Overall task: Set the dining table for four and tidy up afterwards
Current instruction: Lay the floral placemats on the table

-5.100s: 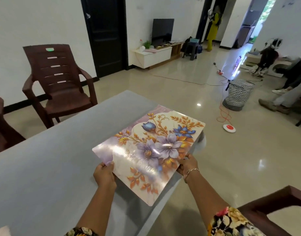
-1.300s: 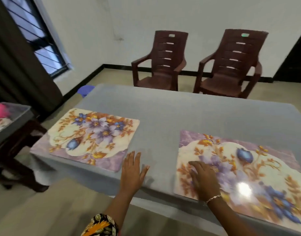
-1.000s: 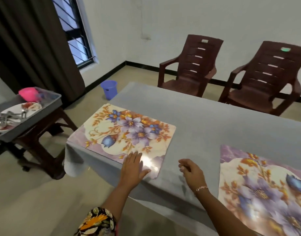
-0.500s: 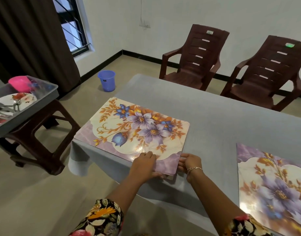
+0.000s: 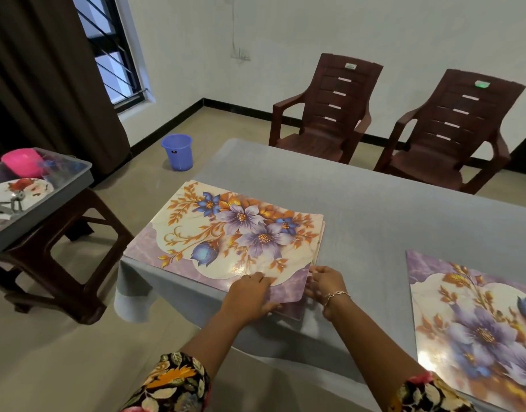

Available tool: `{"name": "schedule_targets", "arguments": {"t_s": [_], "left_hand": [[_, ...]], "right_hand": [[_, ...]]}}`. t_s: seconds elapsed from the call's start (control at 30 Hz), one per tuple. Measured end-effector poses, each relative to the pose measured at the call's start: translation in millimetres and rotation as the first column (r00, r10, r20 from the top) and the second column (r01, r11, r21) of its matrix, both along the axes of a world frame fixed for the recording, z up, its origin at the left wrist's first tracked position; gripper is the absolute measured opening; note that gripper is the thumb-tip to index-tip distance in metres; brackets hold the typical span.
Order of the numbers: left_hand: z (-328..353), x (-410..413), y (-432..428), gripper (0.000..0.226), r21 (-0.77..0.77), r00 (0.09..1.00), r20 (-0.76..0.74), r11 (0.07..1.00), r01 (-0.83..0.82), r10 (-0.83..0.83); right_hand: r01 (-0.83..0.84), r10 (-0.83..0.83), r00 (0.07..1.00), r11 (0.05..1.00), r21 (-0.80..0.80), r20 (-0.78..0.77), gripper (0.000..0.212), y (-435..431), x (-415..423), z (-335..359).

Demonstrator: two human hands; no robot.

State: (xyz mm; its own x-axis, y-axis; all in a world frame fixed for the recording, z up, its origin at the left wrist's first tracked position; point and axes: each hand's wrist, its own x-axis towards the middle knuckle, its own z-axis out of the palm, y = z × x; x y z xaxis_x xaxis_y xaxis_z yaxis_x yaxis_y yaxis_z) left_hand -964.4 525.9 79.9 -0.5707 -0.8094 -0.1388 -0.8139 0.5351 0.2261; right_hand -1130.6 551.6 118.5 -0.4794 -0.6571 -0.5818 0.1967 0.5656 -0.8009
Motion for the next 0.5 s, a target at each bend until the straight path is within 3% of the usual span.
{"name": "schedule_targets", "arguments": {"t_s": [0.1,0.37,0.5], "left_hand": [[1.6,1.5,-0.2,0.045,0.024,0.996,-0.087,0.999,-0.03,0.032],[6.3,3.2,-3.3,0.036,0.091,0.977,-0.185,0.992,-0.087,0.102],[7.7,3.2,-3.7,0.036,0.11,0.968,-0.213,0.988,-0.108,0.13]], "right_hand": [[0.008,-0.005,0.987,1.0,0.019,-0.162,0.029,-1.7,0.2,-7.9],[-0.013,0.021,0.959,0.999,0.032,-0.282,0.036,-12.3,11.3,-10.1],[-0.006,0.021,0.966,0.998,0.057,-0.256,0.032,-12.8,8.1,-16.1]]}}
